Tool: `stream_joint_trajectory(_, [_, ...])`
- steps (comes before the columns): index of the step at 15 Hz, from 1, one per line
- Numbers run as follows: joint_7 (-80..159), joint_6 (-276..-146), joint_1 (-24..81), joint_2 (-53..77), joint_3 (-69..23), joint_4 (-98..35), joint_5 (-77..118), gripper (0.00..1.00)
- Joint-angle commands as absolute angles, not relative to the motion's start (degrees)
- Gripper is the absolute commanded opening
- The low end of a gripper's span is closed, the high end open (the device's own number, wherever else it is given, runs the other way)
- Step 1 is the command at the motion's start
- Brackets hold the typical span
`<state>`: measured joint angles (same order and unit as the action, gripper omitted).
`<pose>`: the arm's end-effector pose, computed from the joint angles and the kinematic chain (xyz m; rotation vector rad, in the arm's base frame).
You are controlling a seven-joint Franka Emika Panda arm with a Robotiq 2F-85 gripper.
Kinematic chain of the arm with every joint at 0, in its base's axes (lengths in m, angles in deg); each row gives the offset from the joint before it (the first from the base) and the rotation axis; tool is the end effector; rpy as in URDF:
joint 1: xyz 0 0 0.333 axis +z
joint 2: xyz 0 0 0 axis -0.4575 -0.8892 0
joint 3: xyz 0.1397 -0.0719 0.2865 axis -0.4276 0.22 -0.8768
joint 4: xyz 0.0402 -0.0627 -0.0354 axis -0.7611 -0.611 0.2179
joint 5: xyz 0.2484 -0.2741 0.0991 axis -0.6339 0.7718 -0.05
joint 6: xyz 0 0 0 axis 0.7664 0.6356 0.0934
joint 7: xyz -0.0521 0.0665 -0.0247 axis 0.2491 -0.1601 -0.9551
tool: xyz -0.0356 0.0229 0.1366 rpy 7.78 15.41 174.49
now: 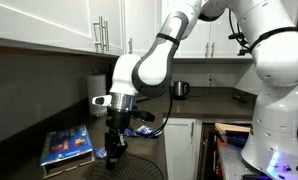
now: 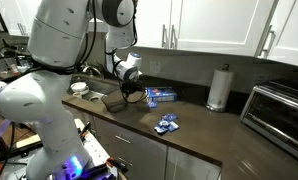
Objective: Pour the contents of the basket onto the counter
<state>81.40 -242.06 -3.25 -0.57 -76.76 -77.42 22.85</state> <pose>0.4724 0.2001 0.1779 -2.4804 -1.3062 -0.2892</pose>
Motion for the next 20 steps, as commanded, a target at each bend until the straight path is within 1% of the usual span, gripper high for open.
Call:
stream_joint_trajectory(1, [83.02, -243.40, 0.54, 0.16, -73.45, -77.21, 22.31, 0.38])
stream_joint_trajectory(4, [82.07, -244.66, 3.04, 1.56, -71.20, -78.02, 22.14, 0.58])
stream_joint_trajectory(5, [81.93, -245.12, 3.53, 1.81, -70.73, -78.30, 22.11, 0.63])
stream_joint_trajectory(9, [81.97, -245.20, 3.43, 3.37, -70.12, -78.59, 21.35, 0.90])
stream_joint_trajectory(11, [81.95, -244.55, 3.28, 4.44, -69.78, -78.77, 21.01, 1.00])
stream_joint_trajectory(20, [82.30, -244.53, 2.21, 10.73, -68.42, -81.47, 17.75, 1.00])
